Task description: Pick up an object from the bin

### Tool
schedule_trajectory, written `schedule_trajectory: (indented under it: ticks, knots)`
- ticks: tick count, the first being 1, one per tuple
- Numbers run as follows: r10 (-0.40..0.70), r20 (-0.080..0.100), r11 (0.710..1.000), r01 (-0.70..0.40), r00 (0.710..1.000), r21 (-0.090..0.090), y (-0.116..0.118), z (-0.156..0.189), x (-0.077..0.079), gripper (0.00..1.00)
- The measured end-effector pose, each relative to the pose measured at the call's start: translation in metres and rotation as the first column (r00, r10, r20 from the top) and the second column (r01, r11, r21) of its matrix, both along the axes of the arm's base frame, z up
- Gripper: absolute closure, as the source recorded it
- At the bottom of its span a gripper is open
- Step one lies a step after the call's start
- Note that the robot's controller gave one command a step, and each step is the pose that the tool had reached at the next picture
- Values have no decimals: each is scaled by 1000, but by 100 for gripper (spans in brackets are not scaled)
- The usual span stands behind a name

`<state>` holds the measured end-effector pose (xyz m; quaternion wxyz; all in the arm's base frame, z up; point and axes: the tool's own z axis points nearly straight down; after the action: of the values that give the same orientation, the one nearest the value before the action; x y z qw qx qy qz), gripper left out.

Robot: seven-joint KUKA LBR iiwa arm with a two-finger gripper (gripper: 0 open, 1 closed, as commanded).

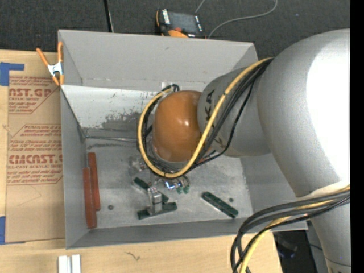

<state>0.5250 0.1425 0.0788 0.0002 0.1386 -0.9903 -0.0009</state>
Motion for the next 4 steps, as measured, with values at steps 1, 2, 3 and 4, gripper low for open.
schedule_trajectory:
  ticks: [1, 2, 3, 4]
  knots:
    - [165, 3, 986, -165, 986, 0, 25, 25, -13, 0]
    - [260, 2, 966, -260, 966, -1, -45, -9, -11, 0]
    - [308, 3, 951, -308, 951, 1, 7, -8, -30, 0]
    - [140, 3, 990, -140, 990, -2, -35, -8, 7, 0]
